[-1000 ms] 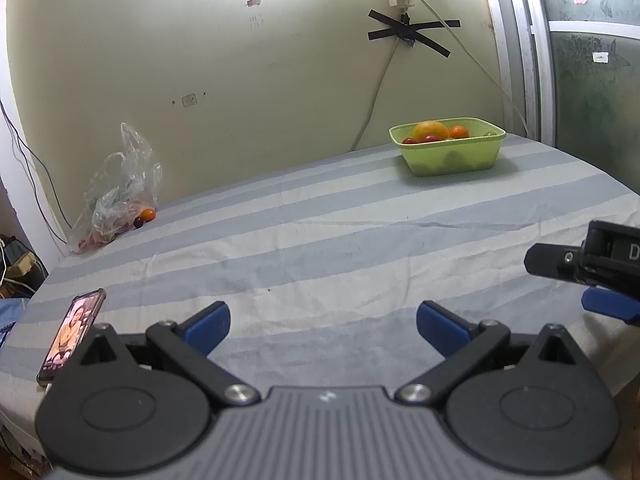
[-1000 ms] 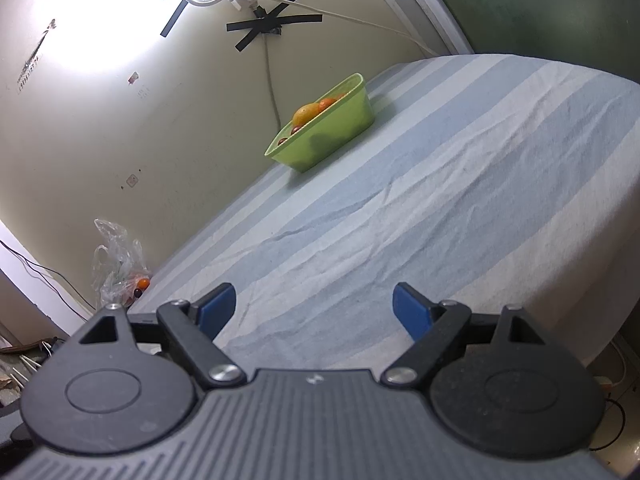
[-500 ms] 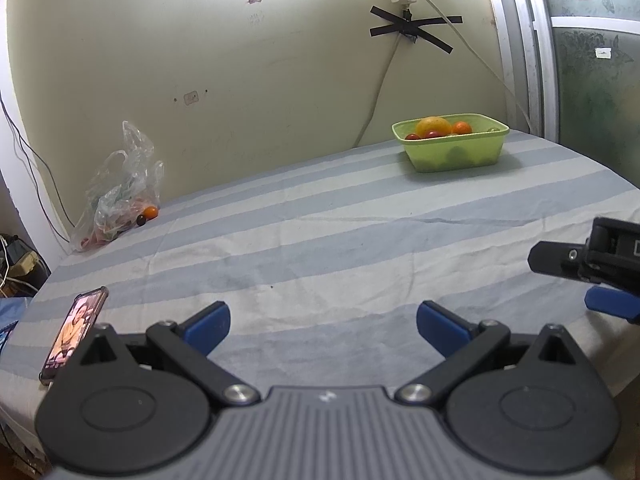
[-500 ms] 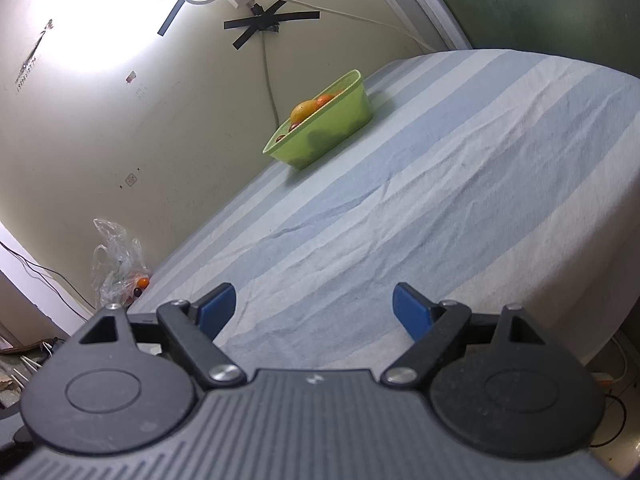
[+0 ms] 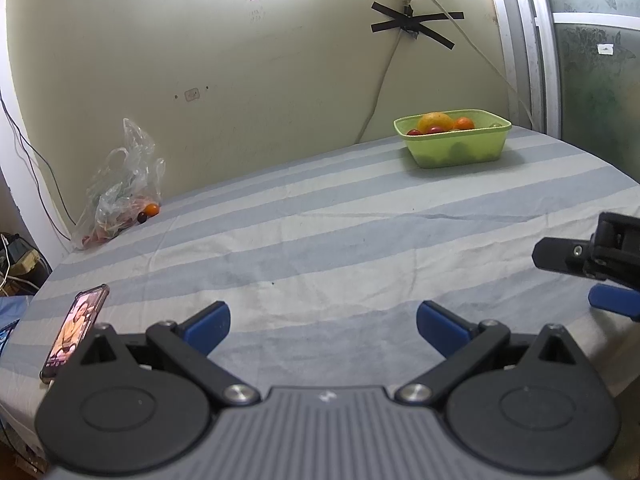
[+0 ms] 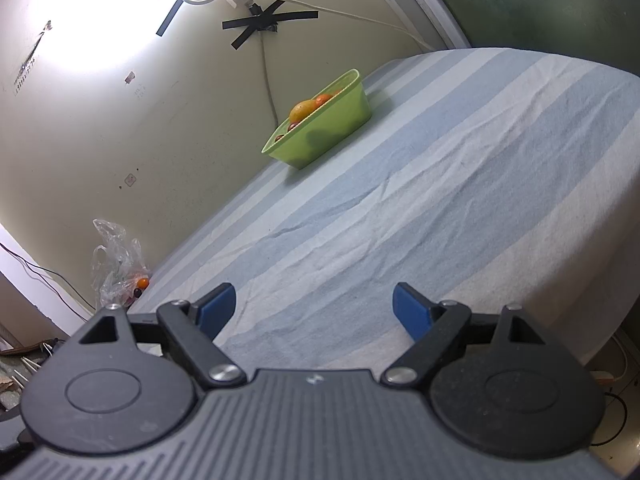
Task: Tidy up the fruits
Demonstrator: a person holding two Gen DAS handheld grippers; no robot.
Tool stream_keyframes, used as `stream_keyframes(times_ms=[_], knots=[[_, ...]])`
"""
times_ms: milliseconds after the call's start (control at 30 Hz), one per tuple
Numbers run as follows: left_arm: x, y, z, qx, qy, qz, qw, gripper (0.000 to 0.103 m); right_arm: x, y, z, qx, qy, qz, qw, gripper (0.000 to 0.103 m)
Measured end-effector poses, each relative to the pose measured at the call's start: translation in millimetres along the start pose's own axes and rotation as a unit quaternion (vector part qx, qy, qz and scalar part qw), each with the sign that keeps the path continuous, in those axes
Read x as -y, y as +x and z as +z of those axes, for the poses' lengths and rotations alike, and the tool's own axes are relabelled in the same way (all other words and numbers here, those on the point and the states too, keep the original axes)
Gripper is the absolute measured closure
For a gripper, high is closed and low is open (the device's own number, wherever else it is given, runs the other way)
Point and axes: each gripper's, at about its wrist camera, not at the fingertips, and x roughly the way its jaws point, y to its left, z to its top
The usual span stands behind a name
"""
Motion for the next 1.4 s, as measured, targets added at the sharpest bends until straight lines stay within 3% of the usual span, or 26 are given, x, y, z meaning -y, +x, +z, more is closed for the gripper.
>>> stream_keyframes(times_ms=[1400], knots=[[-3.0, 6.3, -3.0, -0.012, 0.009, -0.012, 0.9998, 0.000, 0.9, -1.3, -2.0, -0.001, 0.004, -0.002, 1.000, 0.015]])
